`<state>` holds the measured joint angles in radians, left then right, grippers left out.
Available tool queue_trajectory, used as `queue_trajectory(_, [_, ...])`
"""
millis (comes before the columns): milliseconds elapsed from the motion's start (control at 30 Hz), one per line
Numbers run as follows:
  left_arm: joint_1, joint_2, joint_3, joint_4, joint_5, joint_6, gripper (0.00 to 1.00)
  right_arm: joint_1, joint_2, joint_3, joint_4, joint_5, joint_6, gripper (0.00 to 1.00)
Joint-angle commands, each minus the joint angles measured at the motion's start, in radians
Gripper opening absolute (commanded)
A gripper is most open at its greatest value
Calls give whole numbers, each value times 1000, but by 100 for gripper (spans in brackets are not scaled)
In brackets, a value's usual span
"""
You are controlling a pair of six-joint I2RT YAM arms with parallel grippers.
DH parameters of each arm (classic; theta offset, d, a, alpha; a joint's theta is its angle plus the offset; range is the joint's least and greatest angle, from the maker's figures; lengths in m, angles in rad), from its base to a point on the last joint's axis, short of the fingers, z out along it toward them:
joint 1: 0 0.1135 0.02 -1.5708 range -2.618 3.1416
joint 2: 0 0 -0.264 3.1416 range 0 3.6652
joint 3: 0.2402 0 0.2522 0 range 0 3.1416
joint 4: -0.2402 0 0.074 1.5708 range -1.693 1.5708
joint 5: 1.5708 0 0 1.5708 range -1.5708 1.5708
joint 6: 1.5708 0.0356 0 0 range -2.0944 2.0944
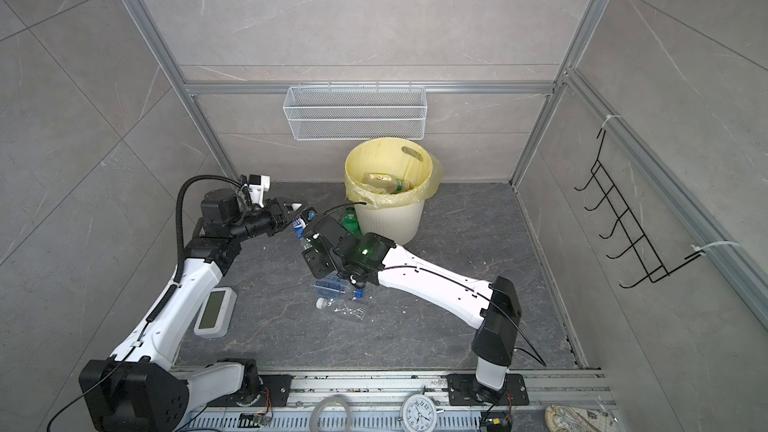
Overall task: Throw the plastic bottles in the bin
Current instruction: 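Close the left gripper on the bottle's white cap while the right opens, then raise the blue-labelled bottle over the bin opening with the left gripper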
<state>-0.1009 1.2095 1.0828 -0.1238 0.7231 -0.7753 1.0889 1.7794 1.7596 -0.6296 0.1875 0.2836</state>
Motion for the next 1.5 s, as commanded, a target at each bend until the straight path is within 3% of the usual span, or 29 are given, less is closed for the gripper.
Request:
queue_trajectory(0, [-8, -1, 28, 13, 20, 32, 34, 9, 10, -2, 66, -41, -45, 52])
queue_trajectory(233, [-8, -20, 1, 27, 4, 29, 17, 9, -6, -21, 67, -57, -89, 53])
queue_trajectory(333, [-8, -31, -10, 29, -22, 31, 14, 9, -6, -32, 71, -56, -99, 58])
queue_trajectory(633, [-8, -24, 60, -50, -163, 50, 9, 7, -6, -47, 86, -8, -82, 83])
queue_trajectory(900, [-8, -3, 120, -79, -216, 75, 9, 4, -57, -72, 96, 39, -81, 99])
queue_trajectory(1467, [-6, 17, 334, -162, -402, 172, 9, -66, -277, -196, 162, 188, -59, 100])
